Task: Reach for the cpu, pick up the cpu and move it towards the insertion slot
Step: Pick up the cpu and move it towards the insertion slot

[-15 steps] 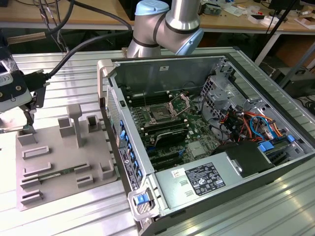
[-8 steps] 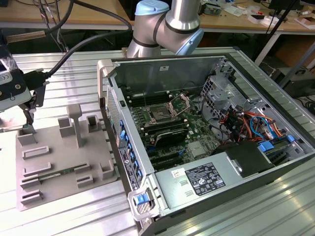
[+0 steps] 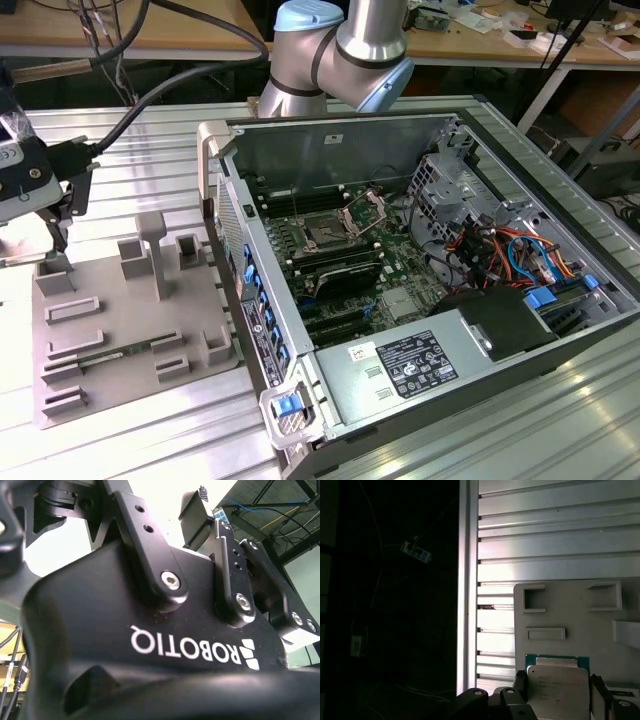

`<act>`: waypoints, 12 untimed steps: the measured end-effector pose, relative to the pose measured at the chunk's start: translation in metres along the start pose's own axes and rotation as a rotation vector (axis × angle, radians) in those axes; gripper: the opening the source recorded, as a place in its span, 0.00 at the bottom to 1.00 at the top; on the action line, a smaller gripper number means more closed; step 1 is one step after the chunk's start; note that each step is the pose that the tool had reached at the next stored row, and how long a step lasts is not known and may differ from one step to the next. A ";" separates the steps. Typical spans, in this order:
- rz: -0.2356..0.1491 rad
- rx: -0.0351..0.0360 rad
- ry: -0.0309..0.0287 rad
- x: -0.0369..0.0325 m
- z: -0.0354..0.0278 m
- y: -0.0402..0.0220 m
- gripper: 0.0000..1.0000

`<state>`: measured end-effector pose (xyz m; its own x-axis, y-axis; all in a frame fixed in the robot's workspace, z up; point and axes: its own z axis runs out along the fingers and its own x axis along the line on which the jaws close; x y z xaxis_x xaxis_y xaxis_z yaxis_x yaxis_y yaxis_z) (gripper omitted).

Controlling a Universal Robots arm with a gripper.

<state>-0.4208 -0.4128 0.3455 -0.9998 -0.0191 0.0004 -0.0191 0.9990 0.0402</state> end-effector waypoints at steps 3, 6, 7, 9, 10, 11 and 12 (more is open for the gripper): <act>0.000 0.0000 0.0000 0.0000 -0.0007 0.0000 0.55; 0.000 -0.0001 0.0000 0.0000 -0.0048 0.0002 0.55; 0.000 -0.0001 0.0000 0.0000 -0.0077 0.0003 0.55; 0.000 -0.0001 0.0000 0.0000 -0.0116 0.0005 0.55; 0.000 0.0000 0.0000 0.0000 -0.0120 0.0005 0.55; 0.000 0.0000 0.0000 0.0000 -0.0124 0.0005 0.55; 0.000 -0.0001 -0.0001 0.0000 -0.0127 0.0005 0.55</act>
<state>-0.4208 -0.4128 0.3583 -0.9998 -0.0191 0.0004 -0.0190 0.9990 0.0402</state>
